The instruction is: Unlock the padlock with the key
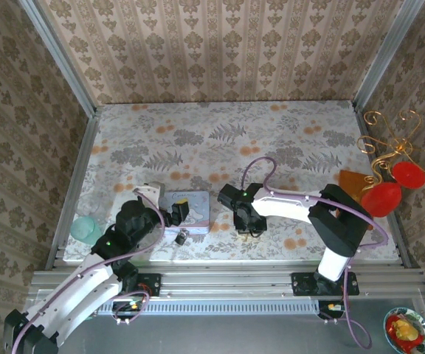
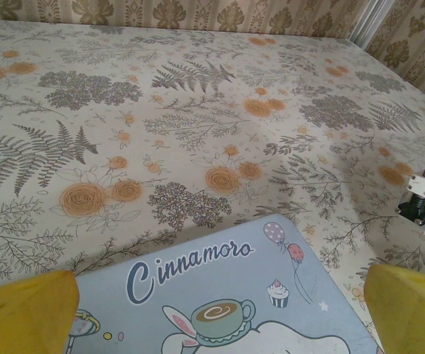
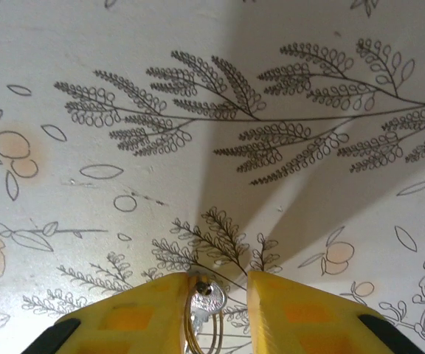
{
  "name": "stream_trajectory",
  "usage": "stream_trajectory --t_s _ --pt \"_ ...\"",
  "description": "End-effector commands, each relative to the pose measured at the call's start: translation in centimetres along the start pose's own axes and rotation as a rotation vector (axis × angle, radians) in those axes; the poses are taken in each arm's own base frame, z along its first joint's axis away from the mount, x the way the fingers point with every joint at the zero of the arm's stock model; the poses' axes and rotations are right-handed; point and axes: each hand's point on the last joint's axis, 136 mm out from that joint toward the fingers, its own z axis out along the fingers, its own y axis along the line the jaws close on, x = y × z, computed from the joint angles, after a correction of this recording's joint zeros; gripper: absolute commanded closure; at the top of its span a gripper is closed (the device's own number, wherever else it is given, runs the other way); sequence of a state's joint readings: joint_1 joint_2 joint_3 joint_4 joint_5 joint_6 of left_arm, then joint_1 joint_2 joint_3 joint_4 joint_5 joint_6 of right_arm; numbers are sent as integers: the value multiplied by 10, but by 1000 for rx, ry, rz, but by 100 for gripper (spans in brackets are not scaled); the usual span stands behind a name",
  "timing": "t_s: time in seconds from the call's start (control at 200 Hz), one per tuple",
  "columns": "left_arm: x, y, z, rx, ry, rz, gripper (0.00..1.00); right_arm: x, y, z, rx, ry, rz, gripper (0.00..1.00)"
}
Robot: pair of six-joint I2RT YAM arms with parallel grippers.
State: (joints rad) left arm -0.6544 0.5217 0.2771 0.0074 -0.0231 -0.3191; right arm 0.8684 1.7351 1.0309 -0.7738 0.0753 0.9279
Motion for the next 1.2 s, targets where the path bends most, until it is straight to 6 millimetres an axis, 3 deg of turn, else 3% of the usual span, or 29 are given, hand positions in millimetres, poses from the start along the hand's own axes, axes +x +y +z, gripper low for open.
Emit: stream_trajectory --t_s 0.0,0.72,0.98,1.195 --pt "-3 -4 -1 19 -9 6 0 -8 -2 1 32 -21 25 75" --pt "2 16 2 -96 6 7 0 -5 -4 -7 -43 -82 74 89" --pt "6 20 4 -115 11 3 0 -12 5 -20 -155 -139 139 94" --pt "-4 24 -6 -142 -33 -10 0 -14 8 -34 -241 -182 186 97"
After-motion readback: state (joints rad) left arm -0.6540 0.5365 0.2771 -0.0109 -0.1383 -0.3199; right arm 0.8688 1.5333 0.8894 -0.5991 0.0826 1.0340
